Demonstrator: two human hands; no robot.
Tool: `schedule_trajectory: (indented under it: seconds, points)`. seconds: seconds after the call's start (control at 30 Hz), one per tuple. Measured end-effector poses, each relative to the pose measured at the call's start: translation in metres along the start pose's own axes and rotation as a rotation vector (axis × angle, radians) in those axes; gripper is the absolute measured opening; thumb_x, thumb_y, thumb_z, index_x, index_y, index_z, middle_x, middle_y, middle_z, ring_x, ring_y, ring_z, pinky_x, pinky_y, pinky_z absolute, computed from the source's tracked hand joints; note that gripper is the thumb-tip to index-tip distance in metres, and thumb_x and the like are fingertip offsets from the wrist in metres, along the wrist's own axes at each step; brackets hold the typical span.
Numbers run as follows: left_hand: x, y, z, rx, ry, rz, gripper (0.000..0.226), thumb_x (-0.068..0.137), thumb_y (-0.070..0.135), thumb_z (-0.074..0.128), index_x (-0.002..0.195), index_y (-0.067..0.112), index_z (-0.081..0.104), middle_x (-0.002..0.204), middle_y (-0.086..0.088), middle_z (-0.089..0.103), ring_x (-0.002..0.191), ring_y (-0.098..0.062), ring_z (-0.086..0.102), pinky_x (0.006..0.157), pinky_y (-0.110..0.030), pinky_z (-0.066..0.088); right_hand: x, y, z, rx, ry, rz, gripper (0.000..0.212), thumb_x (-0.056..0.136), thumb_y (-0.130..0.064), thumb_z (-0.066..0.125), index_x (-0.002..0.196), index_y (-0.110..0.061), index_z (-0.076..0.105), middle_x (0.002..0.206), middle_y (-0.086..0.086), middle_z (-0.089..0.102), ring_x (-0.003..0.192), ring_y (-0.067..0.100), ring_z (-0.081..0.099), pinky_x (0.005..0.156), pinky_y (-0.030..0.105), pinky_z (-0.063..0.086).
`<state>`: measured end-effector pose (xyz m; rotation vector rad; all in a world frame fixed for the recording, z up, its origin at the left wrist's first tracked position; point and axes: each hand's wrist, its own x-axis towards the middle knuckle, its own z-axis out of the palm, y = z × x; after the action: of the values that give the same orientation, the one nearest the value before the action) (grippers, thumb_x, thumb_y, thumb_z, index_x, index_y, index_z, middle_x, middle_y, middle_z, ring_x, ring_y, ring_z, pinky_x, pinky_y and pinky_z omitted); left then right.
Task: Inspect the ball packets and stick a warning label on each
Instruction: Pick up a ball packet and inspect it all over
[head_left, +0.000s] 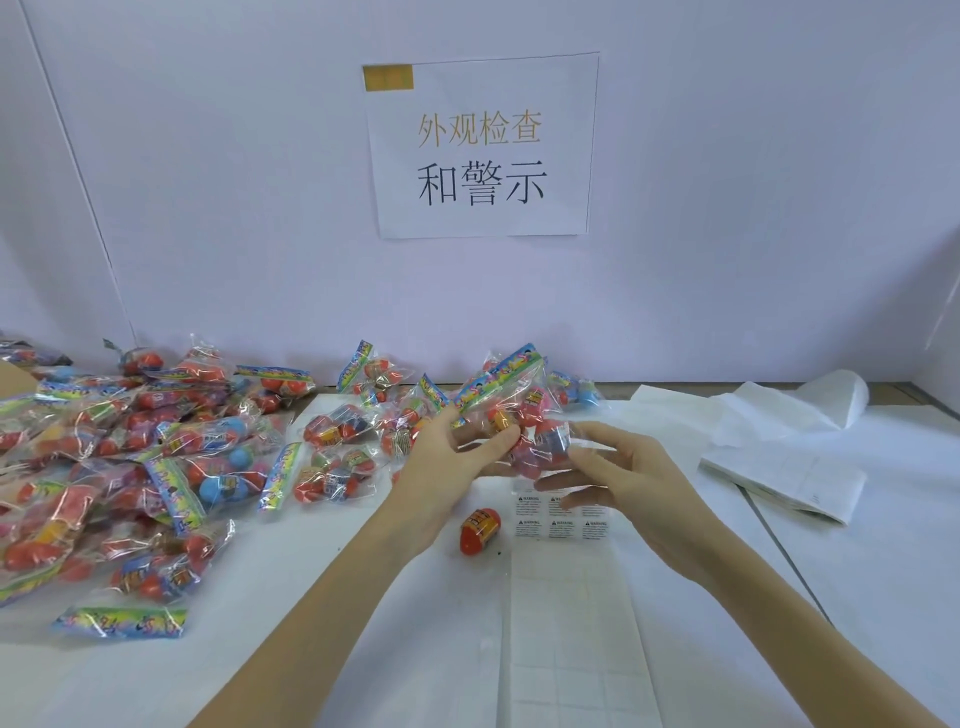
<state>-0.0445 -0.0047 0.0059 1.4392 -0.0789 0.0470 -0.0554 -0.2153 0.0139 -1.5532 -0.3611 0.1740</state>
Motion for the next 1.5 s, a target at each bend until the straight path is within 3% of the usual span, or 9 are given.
schedule_trajectory:
  seconds: [0.3, 0.53, 0.77, 0.87, 0.97, 1.1, 1.23, 1.33, 1.5]
  points:
    - [-0.002, -0.004, 0.009, 0.18, 0.099, 0.204, 0.059, 0.095, 0.026, 0.075, 0.142, 0.036, 0.041, 0.121, -0.006, 0.065, 0.079, -0.018, 0.077, 0.067, -0.018, 0.057, 0.0, 0.011, 0.011, -0.182, 0.121, -0.21, 0.032, 0.098, -0.005, 0.069, 0.124, -0.021, 0.058, 0.092, 0.002, 0.081, 0.086, 0.02, 0.079, 0.071, 0.027, 0.06]
    - [-0.006, -0.007, 0.013, 0.251, -0.064, 0.308, 0.082, 0.087, 0.021, 0.085, 0.15, 0.041, 0.037, 0.115, 0.03, 0.065, 0.089, -0.01, 0.073, 0.079, -0.024, 0.06, 0.003, 0.018, 0.01, -0.212, 0.123, -0.231, 0.034, 0.1, 0.0, 0.061, 0.125, -0.023, 0.055, 0.095, 0.005, 0.078, 0.091, 0.023, 0.077, 0.074, 0.032, 0.061]
    - [-0.007, -0.008, 0.013, 0.364, 0.049, 0.335, 0.102, 0.076, 0.053, 0.086, 0.154, 0.054, 0.021, 0.149, 0.022, 0.037, 0.121, -0.001, 0.059, 0.079, -0.016, 0.057, 0.004, 0.018, 0.011, -0.279, 0.217, -0.293, 0.026, 0.099, -0.016, 0.069, 0.115, -0.033, 0.058, 0.082, -0.006, 0.073, 0.081, 0.02, 0.075, 0.077, 0.039, 0.062]
    - [-0.005, -0.013, 0.016, 0.368, 0.06, 0.339, 0.081, 0.085, 0.041, 0.085, 0.149, 0.044, 0.035, 0.137, 0.01, 0.051, 0.112, -0.004, 0.065, 0.081, -0.022, 0.059, 0.004, 0.02, 0.01, -0.357, 0.258, -0.352, 0.032, 0.092, -0.022, 0.079, 0.109, -0.036, 0.056, 0.091, -0.009, 0.071, 0.086, 0.016, 0.071, 0.075, 0.027, 0.058]
    - [-0.006, -0.006, 0.019, -0.105, -0.176, 0.06, 0.046, 0.095, 0.03, 0.074, 0.137, 0.025, 0.056, 0.121, -0.001, 0.071, 0.101, -0.016, 0.073, 0.082, -0.029, 0.06, 0.003, 0.023, 0.007, -0.587, 0.182, -0.482, 0.038, 0.09, -0.019, 0.082, 0.119, -0.036, 0.065, 0.108, -0.014, 0.062, 0.103, 0.013, 0.063, 0.083, 0.022, 0.053]
    - [-0.007, -0.007, 0.019, -0.177, -0.117, 0.079, 0.044, 0.1, 0.007, 0.067, 0.14, 0.007, 0.048, 0.126, -0.018, 0.067, 0.098, -0.027, 0.073, 0.082, -0.033, 0.058, 0.005, 0.021, 0.006, -0.583, 0.136, -0.517, 0.036, 0.094, -0.01, 0.075, 0.125, -0.026, 0.072, 0.125, -0.011, 0.063, 0.12, 0.015, 0.059, 0.093, 0.022, 0.051]
    - [-0.005, -0.002, 0.015, -0.342, -0.101, 0.004, 0.054, 0.098, -0.009, 0.058, 0.147, 0.009, 0.044, 0.133, -0.021, 0.063, 0.091, -0.025, 0.07, 0.084, -0.035, 0.052, 0.006, 0.015, 0.004, -0.351, 0.339, -0.336, 0.033, 0.094, -0.02, 0.075, 0.124, -0.03, 0.065, 0.112, -0.007, 0.069, 0.102, 0.009, 0.068, 0.081, 0.019, 0.055]
    - [-0.004, -0.001, 0.014, -0.392, -0.167, 0.022, 0.037, 0.096, -0.012, 0.054, 0.124, 0.011, 0.055, 0.106, -0.01, 0.071, 0.082, -0.022, 0.07, 0.071, -0.028, 0.054, 0.007, 0.013, 0.004, -0.098, 0.191, -0.1, 0.021, 0.097, -0.021, 0.072, 0.117, -0.015, 0.072, 0.093, 0.005, 0.079, 0.078, 0.016, 0.074, 0.069, 0.022, 0.057]
    - [-0.004, 0.001, 0.016, -0.21, 0.027, 0.05, 0.018, 0.098, 0.022, 0.068, 0.11, 0.008, 0.068, 0.105, -0.015, 0.073, 0.089, -0.019, 0.071, 0.07, -0.028, 0.058, 0.008, 0.019, 0.002, -0.066, 0.141, -0.092, 0.003, 0.095, -0.007, 0.074, 0.094, -0.004, 0.074, 0.071, 0.006, 0.073, 0.065, 0.017, 0.066, 0.064, 0.023, 0.055]
